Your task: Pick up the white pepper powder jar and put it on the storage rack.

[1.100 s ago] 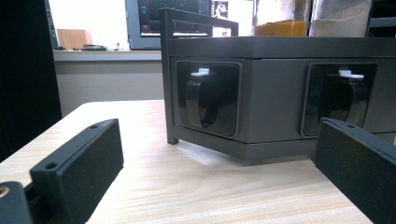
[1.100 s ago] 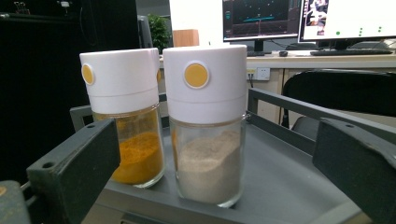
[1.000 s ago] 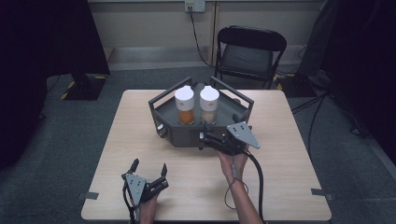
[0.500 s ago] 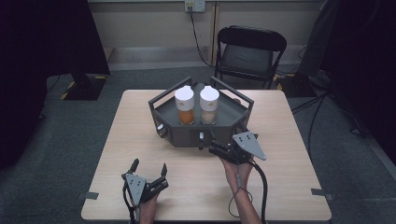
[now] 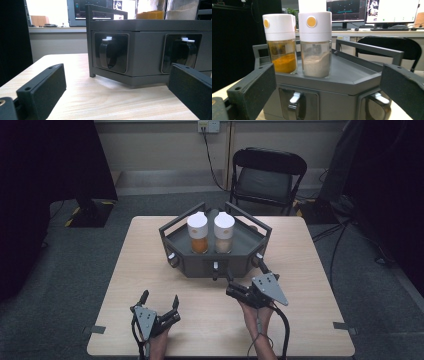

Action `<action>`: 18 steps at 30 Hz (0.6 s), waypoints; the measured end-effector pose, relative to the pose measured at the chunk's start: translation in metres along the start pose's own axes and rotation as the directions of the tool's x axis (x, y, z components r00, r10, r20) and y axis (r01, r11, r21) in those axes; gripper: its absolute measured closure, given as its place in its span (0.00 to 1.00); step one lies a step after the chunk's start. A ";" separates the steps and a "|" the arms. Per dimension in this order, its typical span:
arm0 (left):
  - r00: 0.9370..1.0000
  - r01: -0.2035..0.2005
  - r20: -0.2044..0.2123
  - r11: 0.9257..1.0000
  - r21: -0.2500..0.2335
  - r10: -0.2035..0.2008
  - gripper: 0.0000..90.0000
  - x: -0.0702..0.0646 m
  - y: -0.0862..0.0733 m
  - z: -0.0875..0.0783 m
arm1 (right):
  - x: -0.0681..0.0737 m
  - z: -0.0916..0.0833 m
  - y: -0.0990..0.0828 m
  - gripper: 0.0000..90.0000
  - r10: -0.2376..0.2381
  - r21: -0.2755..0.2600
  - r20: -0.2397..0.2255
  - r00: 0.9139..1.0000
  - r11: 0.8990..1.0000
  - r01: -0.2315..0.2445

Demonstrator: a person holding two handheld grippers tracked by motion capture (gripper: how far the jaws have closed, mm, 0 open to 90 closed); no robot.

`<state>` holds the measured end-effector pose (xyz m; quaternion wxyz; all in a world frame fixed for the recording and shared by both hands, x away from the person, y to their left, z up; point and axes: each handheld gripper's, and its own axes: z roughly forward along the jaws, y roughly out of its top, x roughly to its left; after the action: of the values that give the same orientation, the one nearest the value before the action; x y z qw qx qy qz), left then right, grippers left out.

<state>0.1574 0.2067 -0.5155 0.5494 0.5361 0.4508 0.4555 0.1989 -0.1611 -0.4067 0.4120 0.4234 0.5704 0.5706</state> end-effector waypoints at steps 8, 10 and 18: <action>1.000 0.000 0.000 1.000 0.000 0.000 0.01 0.000 0.000 0.000 | 0.000 -0.009 -0.012 0.00 -0.008 -0.002 0.006 1.000 1.000 0.008; 1.000 0.000 0.000 1.000 0.000 0.000 0.01 0.000 0.000 0.000 | 0.000 -0.012 -0.013 0.00 -0.012 -0.005 0.008 1.000 1.000 0.012; 1.000 0.000 0.000 1.000 0.000 0.000 0.01 0.000 0.000 0.000 | 0.001 -0.022 -0.023 0.00 -0.029 -0.025 0.025 0.999 0.999 0.029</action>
<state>0.1574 0.2067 -0.5155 0.5493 0.5362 0.4508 0.4555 0.1773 -0.1661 -0.4294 0.4324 0.4167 0.5641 0.5667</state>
